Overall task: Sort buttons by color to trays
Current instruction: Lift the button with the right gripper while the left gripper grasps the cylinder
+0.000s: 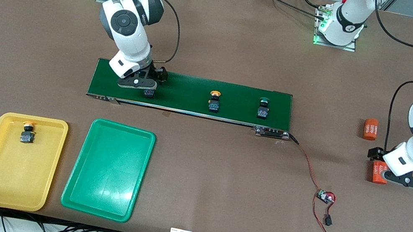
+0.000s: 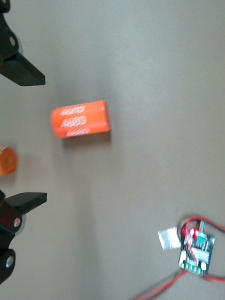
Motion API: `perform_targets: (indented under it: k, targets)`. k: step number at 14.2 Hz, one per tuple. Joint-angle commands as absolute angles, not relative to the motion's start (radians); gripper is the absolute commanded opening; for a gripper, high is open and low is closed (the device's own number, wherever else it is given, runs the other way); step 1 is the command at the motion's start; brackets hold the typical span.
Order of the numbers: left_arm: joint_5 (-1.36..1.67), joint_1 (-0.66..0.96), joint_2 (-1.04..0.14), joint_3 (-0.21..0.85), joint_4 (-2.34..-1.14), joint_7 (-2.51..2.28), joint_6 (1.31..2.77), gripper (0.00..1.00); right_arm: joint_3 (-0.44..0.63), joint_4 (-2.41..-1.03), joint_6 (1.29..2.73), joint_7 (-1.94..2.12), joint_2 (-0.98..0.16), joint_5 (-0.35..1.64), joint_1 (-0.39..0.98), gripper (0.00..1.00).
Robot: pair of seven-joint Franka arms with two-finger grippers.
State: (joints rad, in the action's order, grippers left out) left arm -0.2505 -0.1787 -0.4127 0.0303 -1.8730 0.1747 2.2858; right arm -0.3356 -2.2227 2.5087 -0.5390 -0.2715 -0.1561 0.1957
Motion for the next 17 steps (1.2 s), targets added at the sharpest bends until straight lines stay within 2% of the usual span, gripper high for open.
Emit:
perform_targets:
  k: [1,2,4,8,9,11,13,16,17]
  targets:
    - [-0.264,-0.216,-0.471,0.031,-1.833,0.268,2.357,1.0,-0.336,-2.227,2.545,-0.554,-0.281,-0.176,0.176,1.0]
    - [-0.264,-0.233,-0.513,0.031,-1.769,0.302,2.367,1.0,-0.336,-2.226,2.559,-0.552,-0.288,-0.176,0.169,0.99]
    - [-0.238,-0.25,-0.578,0.031,-1.72,0.353,2.37,1.0,-0.334,-2.224,2.572,-0.552,-0.302,-0.198,0.166,0.95]
    - [-0.066,-0.264,-0.638,0.029,-1.712,0.432,2.372,1.0,-0.325,-2.224,2.58,-0.552,-0.322,-0.232,0.166,0.74]
    - [-0.043,-0.267,-0.652,0.029,-1.713,0.44,2.372,1.0,-0.324,-2.224,2.58,-0.552,-0.325,-0.238,0.166,0.63]
    - [-0.04,-0.272,-0.673,0.028,-1.712,0.463,2.375,1.0,-0.307,-2.218,2.574,-0.545,-0.325,-0.239,0.164,0.3]
    - [-0.037,-0.27,-0.686,0.002,-1.712,0.468,2.382,1.0,-0.296,-2.185,2.56,-0.528,-0.313,-0.238,0.144,0.11]
    - [-0.038,-0.268,-0.696,-0.006,-1.715,0.465,2.418,1.0,-0.295,-2.047,2.407,-0.514,-0.298,-0.232,0.126,0.08]
    - [-0.038,-0.268,-0.699,-0.009,-1.718,0.462,2.418,0.95,-0.29,-1.987,2.364,-0.502,-0.301,-0.232,0.118,0.08]
